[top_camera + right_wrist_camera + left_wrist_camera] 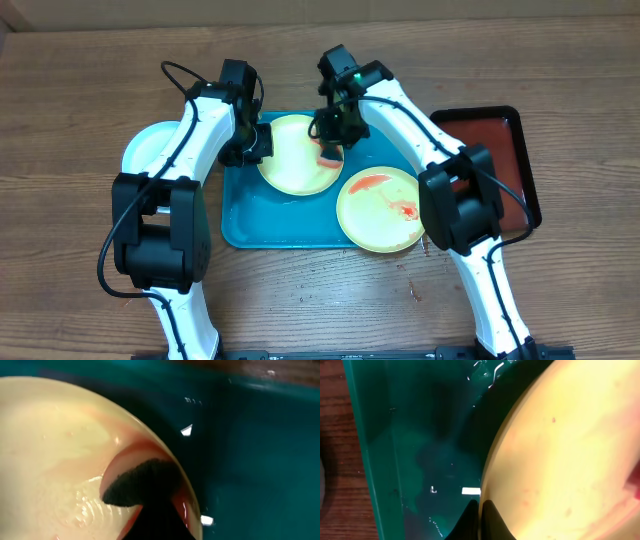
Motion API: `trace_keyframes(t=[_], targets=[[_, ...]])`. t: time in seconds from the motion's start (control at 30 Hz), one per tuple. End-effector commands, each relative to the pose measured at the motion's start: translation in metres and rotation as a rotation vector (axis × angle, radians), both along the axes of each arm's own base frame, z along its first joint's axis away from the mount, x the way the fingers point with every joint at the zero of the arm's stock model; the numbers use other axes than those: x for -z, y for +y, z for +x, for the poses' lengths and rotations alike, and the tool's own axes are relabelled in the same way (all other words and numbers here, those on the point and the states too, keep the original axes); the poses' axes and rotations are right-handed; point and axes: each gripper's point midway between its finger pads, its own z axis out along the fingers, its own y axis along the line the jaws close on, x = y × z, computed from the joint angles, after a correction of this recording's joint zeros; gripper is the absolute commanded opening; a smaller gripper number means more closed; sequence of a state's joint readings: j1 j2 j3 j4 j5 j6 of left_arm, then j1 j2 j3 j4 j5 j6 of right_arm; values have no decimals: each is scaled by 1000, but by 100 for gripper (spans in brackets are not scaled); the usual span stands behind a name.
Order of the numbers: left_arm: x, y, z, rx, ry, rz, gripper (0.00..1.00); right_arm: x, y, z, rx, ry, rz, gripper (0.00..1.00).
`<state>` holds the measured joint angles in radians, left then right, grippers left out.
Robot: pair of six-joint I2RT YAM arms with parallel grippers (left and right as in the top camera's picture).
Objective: Clean dirty plates on tray and stack at the side
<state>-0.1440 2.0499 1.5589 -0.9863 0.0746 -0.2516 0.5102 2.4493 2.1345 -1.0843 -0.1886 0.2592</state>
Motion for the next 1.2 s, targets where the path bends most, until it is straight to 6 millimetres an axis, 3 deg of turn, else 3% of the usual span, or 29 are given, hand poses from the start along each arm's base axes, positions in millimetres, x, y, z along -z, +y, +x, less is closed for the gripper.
trace_keyframes(t=[0.0, 0.23, 0.4, 0.7, 0.83, 1.0, 1.17], targets=[[0, 0, 1, 12, 0, 5, 4, 19, 12, -6, 0, -7, -30, 4], [0, 0, 1, 13, 1, 5, 4, 24, 57, -19, -76, -41, 38, 4], [0, 0, 1, 13, 0, 5, 4, 30, 85, -34, -101, 31, 161, 4], [0, 0, 1, 12, -1, 4, 4, -2, 120, -68, -222, 201, 445, 4], [0, 0, 1, 12, -1, 4, 4, -14, 114, -78, -237, 267, 490, 4], [0, 0, 1, 12, 0, 5, 4, -16, 91, -82, -219, 319, 455, 4], [0, 0, 1, 8, 0, 4, 4, -1, 49, -72, -164, 327, 322, 4]])
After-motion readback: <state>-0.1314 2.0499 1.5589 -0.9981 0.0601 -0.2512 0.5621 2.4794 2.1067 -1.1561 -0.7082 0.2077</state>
